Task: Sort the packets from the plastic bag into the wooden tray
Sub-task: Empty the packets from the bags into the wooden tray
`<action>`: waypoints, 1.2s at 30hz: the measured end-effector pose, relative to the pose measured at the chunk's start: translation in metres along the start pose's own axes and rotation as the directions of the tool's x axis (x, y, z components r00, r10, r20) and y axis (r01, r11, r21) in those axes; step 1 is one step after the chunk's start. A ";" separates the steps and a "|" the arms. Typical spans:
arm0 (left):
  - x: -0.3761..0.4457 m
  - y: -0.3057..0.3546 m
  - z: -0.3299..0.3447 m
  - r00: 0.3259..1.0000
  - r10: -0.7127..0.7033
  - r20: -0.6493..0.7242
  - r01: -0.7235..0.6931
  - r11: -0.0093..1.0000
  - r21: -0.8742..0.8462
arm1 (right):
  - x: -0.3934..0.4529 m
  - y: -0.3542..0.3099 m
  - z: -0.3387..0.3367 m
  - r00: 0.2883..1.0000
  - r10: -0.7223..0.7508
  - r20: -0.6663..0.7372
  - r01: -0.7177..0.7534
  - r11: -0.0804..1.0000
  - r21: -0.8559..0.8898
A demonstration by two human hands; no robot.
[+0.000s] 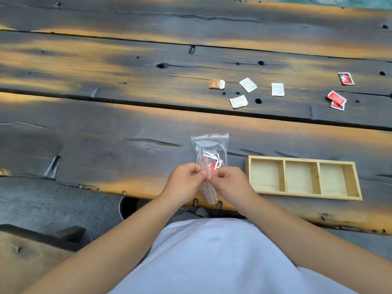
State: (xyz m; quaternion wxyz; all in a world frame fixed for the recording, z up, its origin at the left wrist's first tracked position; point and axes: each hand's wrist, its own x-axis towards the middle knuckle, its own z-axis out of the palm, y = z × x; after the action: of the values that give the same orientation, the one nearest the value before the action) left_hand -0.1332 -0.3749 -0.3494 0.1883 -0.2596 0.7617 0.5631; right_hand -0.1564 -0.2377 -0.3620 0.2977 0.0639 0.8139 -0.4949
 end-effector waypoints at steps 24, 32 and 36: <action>-0.011 -0.003 -0.010 0.994 -0.052 0.098 0.069 0.982 -0.178 | -0.012 -0.011 0.009 0.987 0.081 0.136 -0.108 0.972 0.207; -0.006 -0.005 -0.014 0.995 -0.056 0.084 0.069 0.986 -0.153 | -0.014 -0.010 0.007 0.968 0.143 0.207 -0.211 0.910 0.357; -0.006 -0.005 -0.009 0.993 -0.076 0.095 0.086 0.990 -0.108 | -0.011 -0.015 0.008 0.993 0.083 0.085 -0.096 0.983 0.154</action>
State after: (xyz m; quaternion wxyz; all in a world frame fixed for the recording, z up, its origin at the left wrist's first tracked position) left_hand -0.1259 -0.3835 -0.3471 0.2306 -0.2747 0.7085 0.6078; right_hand -0.1497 -0.2495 -0.3470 0.3453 0.1043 0.7563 -0.5458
